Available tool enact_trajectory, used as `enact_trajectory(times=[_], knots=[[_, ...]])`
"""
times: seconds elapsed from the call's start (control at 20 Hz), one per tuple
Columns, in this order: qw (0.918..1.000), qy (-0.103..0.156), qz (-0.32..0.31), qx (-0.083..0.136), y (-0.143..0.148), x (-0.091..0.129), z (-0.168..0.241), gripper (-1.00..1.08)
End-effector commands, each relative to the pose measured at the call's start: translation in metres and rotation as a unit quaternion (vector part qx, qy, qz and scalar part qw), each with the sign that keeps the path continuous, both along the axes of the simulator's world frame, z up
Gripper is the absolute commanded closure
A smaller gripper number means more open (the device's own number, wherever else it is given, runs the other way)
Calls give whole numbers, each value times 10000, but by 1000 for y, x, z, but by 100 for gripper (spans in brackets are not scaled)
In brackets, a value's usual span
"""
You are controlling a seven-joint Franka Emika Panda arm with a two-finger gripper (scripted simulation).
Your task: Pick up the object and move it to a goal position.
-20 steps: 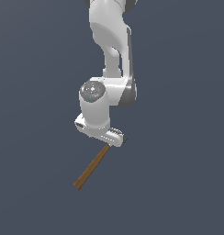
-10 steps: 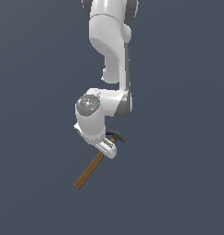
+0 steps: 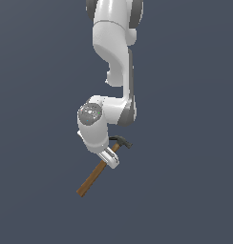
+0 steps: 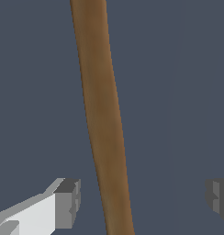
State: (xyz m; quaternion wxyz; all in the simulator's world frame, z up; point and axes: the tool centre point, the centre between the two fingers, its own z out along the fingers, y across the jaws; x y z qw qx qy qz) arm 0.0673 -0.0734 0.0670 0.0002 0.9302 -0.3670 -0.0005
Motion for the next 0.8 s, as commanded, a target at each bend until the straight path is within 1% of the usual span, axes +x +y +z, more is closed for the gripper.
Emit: enact_trajectory(times=[0.0,0.2,0.55,0.75], knots=[[10000,-2,0,0,0,0,0,-92],[10000,-2,-4,0,0,0,-9,-92],[10000,-4,-22,1,0,-1,-44,-92],[10000,-4,-26,1,0,0,-51,-92]])
